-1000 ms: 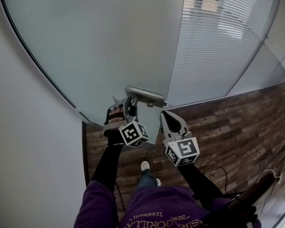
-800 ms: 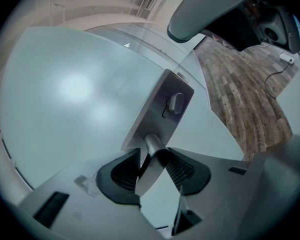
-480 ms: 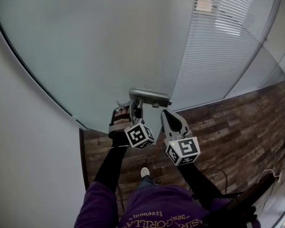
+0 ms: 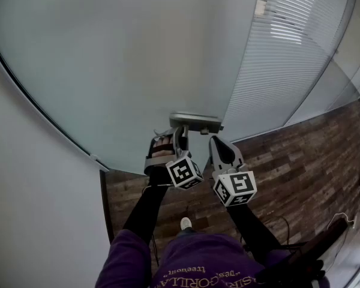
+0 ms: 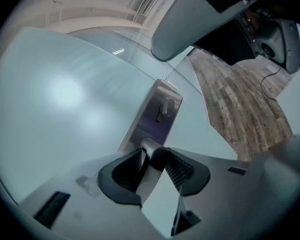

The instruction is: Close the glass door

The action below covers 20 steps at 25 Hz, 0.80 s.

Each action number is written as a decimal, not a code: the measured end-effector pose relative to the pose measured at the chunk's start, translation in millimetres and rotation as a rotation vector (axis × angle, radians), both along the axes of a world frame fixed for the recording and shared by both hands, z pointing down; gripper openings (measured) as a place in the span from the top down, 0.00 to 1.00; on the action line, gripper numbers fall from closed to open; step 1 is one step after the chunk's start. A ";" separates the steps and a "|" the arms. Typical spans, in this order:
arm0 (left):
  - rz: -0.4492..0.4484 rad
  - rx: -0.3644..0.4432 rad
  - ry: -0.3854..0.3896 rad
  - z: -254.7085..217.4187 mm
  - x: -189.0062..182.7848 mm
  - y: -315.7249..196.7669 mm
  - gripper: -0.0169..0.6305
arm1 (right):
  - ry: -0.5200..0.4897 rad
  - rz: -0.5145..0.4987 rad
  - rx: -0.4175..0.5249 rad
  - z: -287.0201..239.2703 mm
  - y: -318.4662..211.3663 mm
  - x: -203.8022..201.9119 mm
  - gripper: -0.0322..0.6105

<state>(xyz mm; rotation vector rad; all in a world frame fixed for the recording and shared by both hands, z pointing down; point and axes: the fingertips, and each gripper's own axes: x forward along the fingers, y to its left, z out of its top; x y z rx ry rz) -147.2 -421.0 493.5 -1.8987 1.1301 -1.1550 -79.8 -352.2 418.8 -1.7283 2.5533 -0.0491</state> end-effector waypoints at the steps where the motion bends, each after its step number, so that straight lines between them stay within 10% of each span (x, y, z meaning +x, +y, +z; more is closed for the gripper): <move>1: 0.006 0.000 -0.002 0.4 1.8 -1.7 0.75 | 0.000 0.008 0.002 0.1 -2.2 1.1 0.95; 20: -0.017 0.025 -0.004 8.9 35.8 -55.8 0.76 | -0.024 0.006 0.000 15.4 -66.0 36.3 0.95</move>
